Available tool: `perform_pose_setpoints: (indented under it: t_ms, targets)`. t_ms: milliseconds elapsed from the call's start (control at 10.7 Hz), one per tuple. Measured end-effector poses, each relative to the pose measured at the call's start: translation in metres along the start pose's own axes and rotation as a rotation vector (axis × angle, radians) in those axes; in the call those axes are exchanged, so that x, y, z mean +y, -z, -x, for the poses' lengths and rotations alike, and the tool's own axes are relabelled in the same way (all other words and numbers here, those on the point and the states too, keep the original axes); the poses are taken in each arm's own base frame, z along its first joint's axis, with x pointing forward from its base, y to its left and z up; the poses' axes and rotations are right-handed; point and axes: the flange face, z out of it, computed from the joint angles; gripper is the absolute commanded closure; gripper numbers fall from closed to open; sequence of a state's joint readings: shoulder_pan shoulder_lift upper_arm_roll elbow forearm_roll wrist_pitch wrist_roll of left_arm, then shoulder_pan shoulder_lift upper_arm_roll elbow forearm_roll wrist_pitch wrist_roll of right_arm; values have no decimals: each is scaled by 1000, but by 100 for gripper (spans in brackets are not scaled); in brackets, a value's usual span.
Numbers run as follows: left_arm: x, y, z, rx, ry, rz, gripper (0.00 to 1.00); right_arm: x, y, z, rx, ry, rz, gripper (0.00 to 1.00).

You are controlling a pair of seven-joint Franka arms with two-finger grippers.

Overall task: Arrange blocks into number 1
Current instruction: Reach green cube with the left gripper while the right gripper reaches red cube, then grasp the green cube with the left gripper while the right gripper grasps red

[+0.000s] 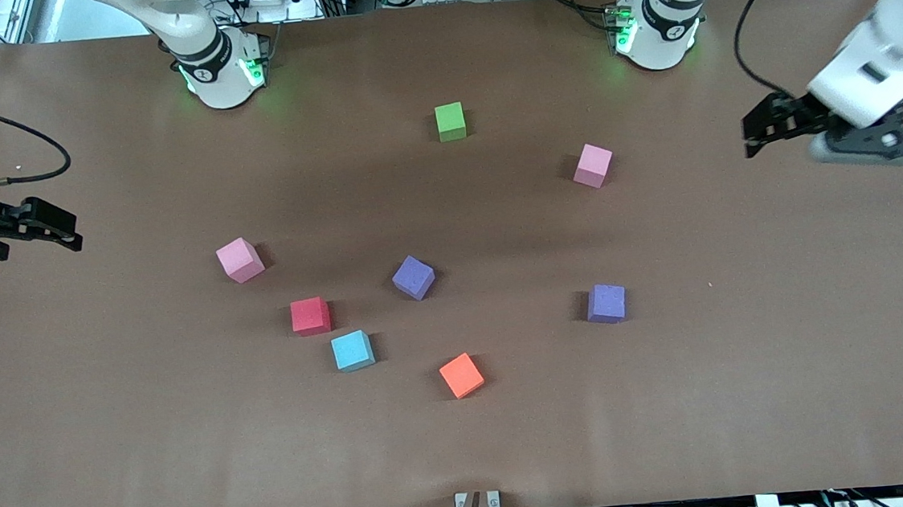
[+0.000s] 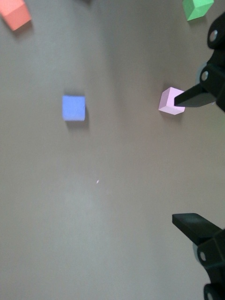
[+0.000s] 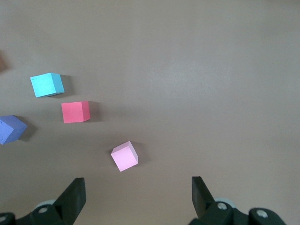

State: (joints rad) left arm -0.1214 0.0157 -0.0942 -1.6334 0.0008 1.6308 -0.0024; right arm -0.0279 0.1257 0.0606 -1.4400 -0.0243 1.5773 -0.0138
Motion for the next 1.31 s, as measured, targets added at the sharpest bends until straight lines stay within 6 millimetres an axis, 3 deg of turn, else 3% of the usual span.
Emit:
perform_pose_setpoints:
  t_ms: [188,563,751,939,1126,1314]
  targets:
    - [37,-24,-1,-25,-57,25,0,-2,-7,-3,-12,5,-1,0]
    - [90,-60,5,-52,-29,55,0,-5,-16,-6,-29,10,-3,0]
    - [147,-84,18,-59,58,50,0,-15,-28,-9,-50,27,-5,0]
    - [219,-106,42,-79,143,52,0,-46,-55,-18,-78,79,-8,0]
    - [286,-136,68,-122,226,51,0,-78,-92,-33,-97,127,-10,0]
    - [348,-180,91,-153,274,45,0,-96,-135,-47,-100,152,-13,0]
